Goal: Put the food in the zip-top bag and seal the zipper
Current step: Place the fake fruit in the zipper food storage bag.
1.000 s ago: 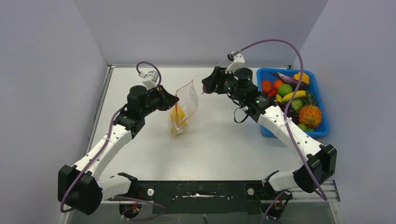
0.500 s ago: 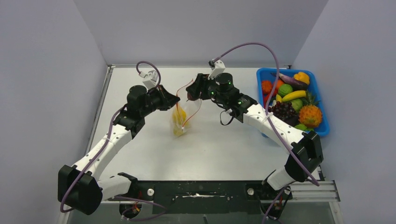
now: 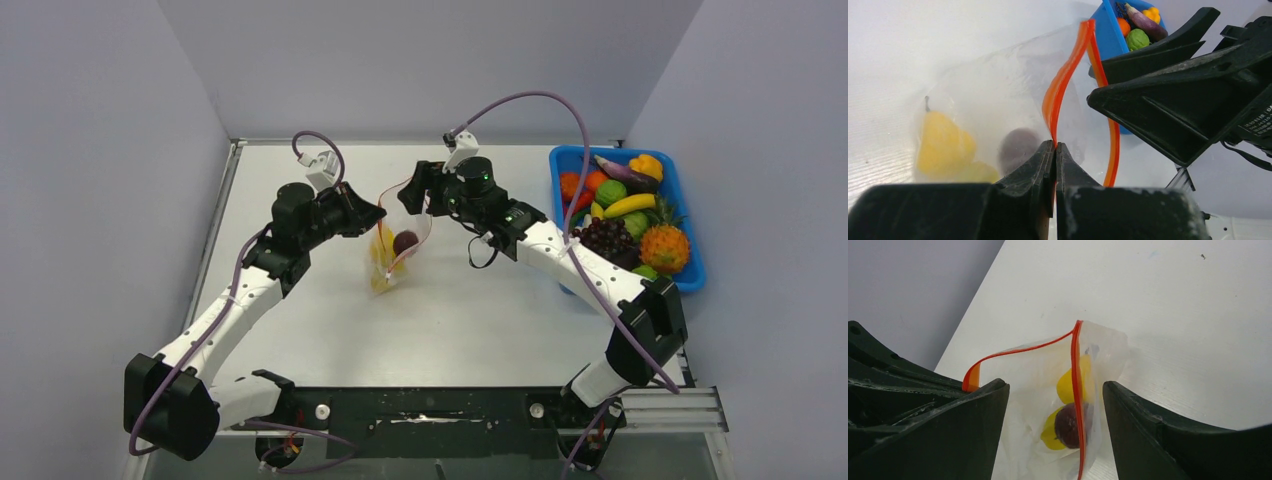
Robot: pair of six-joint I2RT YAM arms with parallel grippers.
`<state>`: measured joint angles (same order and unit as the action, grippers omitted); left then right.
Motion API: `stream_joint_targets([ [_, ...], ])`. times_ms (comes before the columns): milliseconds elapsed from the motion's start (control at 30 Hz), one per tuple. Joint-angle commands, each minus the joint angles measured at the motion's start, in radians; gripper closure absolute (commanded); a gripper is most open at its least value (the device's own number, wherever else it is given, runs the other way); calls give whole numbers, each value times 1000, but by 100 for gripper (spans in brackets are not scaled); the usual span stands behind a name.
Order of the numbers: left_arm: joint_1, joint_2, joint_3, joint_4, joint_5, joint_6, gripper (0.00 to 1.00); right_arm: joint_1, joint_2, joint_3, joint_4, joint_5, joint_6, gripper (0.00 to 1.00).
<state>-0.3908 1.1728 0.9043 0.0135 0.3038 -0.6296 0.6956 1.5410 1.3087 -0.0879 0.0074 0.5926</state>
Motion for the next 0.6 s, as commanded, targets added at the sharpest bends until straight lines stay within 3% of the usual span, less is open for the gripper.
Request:
stream_joint_targets([
  [0, 4, -18, 47, 77, 16, 1, 100, 11, 11, 70, -27, -6, -56, 28],
  [267, 5, -22, 52, 27, -36, 66, 100, 2, -34, 83, -77, -5, -115, 26],
  [567, 5, -54, 61, -60, -144, 197, 100, -115, -163, 76, -298, 74, -118, 27],
])
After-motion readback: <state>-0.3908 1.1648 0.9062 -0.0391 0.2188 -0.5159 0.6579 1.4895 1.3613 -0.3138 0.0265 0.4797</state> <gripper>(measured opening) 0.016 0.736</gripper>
